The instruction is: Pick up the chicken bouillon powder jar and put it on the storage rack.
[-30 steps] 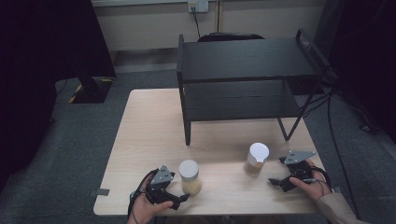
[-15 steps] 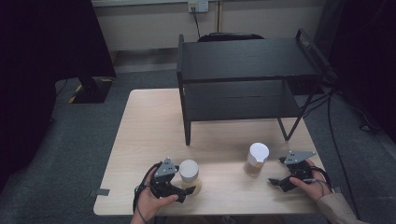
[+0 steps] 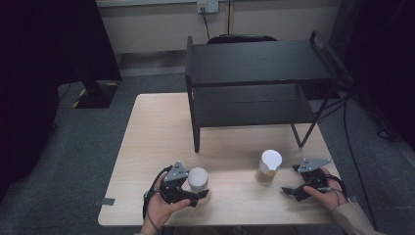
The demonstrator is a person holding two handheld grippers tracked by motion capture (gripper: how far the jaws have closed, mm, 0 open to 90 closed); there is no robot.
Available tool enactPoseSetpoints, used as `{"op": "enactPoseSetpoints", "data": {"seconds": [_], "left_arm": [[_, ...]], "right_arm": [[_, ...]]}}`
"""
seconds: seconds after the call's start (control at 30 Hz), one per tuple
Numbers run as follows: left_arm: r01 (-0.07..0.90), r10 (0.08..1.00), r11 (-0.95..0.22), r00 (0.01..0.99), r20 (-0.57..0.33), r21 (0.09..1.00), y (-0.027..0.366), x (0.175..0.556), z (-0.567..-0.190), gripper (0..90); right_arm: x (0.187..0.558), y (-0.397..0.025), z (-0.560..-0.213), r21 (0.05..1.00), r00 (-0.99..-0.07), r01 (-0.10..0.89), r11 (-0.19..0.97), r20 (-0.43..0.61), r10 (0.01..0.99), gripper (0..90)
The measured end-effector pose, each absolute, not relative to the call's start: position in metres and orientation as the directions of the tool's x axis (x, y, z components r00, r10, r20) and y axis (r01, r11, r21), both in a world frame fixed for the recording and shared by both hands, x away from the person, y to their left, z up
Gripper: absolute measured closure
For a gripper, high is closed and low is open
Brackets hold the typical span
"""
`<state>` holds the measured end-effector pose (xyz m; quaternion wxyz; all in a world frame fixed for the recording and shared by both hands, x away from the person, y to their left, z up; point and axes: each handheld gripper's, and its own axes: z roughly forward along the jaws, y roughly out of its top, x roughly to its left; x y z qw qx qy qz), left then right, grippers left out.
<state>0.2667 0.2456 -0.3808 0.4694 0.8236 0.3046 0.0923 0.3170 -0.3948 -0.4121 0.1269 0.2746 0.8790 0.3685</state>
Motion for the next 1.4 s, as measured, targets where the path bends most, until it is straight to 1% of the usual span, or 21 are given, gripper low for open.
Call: {"op": "enactPoseSetpoints", "data": {"seconds": [0.37,0.57,0.8,1.07,1.4], "left_arm": [[0.394,0.574,-0.388,0.811,-0.116,0.833,0.238,0.269,-0.379,28.9],[0.372,0.576,-0.414,0.814,-0.078,0.831,0.234,0.267,-0.375,31.5],[0.364,0.581,-0.425,0.812,-0.059,0.829,0.231,0.266,-0.372,33.4],[0.37,0.582,-0.414,0.81,-0.071,0.831,0.229,0.268,-0.367,34.3],[0.376,0.559,-0.41,0.823,-0.097,0.831,0.22,0.281,-0.345,34.6]], "right_arm": [[0.317,-0.395,-0.412,0.717,-0.817,0.39,0.577,-0.02,0.577,0.0],[0.317,-0.395,-0.412,0.718,-0.817,0.389,0.577,-0.021,0.577,0.0],[0.317,-0.395,-0.412,0.718,-0.817,0.39,0.577,-0.02,0.577,0.0],[0.317,-0.395,-0.412,0.717,-0.817,0.39,0.577,-0.021,0.577,0.0],[0.317,-0.395,-0.412,0.717,-0.817,0.39,0.578,-0.02,0.577,0.0]]}}
